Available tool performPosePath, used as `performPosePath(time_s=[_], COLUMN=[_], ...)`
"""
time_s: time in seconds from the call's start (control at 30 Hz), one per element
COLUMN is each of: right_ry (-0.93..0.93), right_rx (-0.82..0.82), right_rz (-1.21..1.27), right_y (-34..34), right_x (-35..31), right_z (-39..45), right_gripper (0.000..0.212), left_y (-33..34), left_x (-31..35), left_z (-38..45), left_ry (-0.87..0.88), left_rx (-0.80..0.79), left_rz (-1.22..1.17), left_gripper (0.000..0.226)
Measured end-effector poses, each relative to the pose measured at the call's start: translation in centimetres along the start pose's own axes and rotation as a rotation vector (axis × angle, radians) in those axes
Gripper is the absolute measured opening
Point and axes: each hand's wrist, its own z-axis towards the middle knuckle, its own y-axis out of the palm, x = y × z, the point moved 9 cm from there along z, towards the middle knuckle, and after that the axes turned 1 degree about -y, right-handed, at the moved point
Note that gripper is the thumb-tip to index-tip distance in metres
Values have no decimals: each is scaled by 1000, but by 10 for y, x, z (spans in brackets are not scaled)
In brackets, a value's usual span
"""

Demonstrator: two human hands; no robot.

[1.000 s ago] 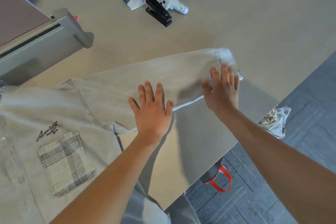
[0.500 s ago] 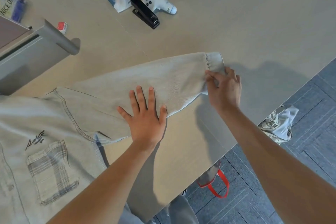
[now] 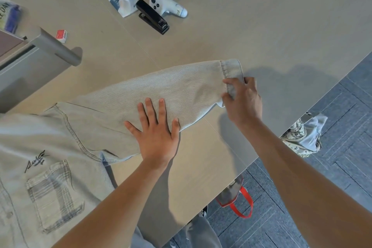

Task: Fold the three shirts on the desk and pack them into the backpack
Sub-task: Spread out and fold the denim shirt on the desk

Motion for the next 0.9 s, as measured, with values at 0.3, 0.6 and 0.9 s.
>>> performPosePath(time_s=[0.3,0.6,0.9], right_ry=[-78,-202,-356], right_rx=[-39,160,184], right_rz=[41,287,345], right_y=[-4,-22,-9], right_x=[0,-28,-118], right_z=[-5,-23,-44], right_gripper=[64,45,47], left_y=[1,-34,-51], left_x=[0,-34,-159], left_z=[1,-2,-5], left_ry=[2,-19,-226], left_rx=[-5,2,19], left_rz=[-1,-124,-73], left_gripper=[71,73,71])
